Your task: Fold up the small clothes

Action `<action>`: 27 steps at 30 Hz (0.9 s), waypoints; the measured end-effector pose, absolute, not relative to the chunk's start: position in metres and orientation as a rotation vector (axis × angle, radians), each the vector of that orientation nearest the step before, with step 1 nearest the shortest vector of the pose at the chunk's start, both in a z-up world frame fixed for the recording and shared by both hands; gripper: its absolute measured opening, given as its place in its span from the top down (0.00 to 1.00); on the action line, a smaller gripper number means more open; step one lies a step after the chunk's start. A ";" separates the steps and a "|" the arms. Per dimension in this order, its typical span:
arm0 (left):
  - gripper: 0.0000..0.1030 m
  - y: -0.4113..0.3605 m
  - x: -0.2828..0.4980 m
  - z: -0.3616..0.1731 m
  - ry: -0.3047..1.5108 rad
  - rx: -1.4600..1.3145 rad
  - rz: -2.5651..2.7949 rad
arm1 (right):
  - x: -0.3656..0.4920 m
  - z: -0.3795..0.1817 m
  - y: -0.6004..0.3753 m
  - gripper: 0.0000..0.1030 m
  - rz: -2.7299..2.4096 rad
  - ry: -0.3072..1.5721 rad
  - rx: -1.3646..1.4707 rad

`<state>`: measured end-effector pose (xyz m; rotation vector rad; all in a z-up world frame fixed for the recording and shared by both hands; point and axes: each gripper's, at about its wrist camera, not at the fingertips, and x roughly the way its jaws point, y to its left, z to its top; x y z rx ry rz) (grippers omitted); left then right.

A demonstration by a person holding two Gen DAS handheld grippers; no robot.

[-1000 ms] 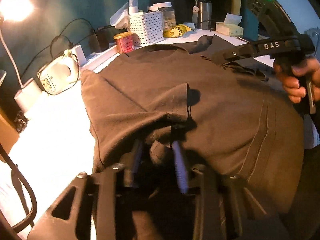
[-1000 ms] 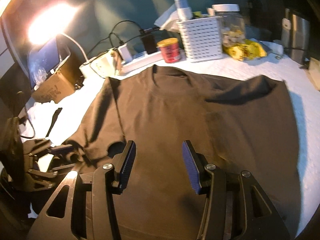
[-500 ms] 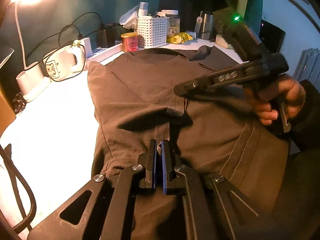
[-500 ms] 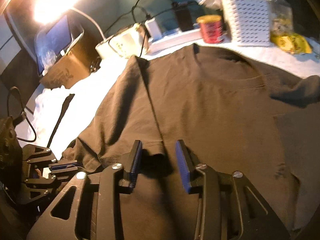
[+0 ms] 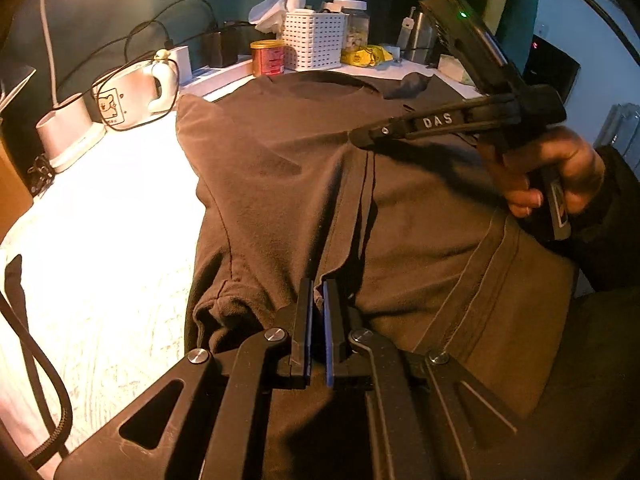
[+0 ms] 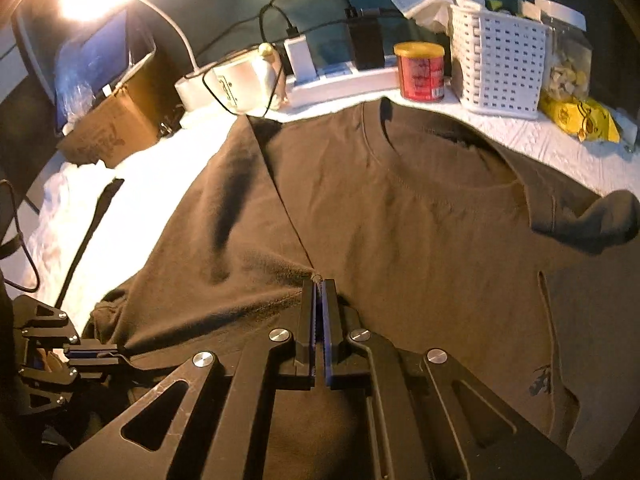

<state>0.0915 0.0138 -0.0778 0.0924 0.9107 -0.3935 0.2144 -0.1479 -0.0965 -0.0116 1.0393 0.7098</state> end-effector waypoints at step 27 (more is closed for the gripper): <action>0.58 -0.010 0.044 -0.050 0.831 -0.024 -0.233 | 0.138 -0.062 -0.283 0.62 0.514 0.943 -0.011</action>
